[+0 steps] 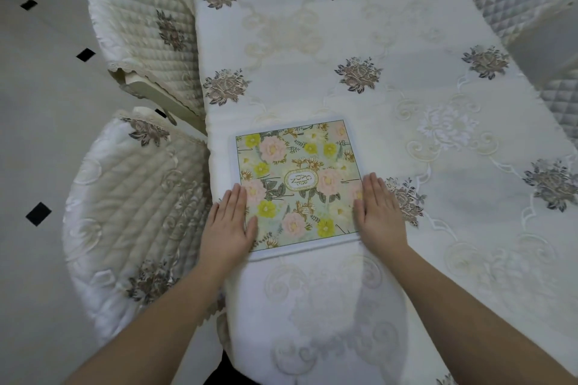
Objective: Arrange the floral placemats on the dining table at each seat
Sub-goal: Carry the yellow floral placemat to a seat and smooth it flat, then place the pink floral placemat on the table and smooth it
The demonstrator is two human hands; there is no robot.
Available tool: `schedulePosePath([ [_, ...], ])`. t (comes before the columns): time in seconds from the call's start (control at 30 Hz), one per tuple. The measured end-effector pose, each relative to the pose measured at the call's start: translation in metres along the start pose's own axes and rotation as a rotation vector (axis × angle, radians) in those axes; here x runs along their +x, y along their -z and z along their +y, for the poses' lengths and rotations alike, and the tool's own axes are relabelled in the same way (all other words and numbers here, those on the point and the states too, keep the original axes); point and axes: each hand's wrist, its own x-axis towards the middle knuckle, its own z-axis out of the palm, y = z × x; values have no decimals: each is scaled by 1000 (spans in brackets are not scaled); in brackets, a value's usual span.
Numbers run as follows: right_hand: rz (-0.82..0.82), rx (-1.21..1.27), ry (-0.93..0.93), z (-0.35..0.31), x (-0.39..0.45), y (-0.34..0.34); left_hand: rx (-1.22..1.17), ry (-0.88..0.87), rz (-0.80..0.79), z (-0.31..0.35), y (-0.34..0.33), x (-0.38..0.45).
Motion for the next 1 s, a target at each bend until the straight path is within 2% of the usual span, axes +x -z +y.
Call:
schedulePosePath([
  [0.2, -32, 34, -17, -4, -3, 9, 63, 58, -68, -24, 22, -3],
  [0.4, -83, 226, -66, -23, -19, 14, 83, 65, -71, -11, 45, -21],
  [0.6, -25, 141, -60, -40, -33, 30, 105, 11, -35, -3, 55, -50],
  [0.83, -51, 61, 80, -120, -63, 63, 164, -63, 20, -11, 105, -89],
  [1.0, -45, 14, 148, -198, -116, 78, 211, -150, 177, -51, 148, -146],
])
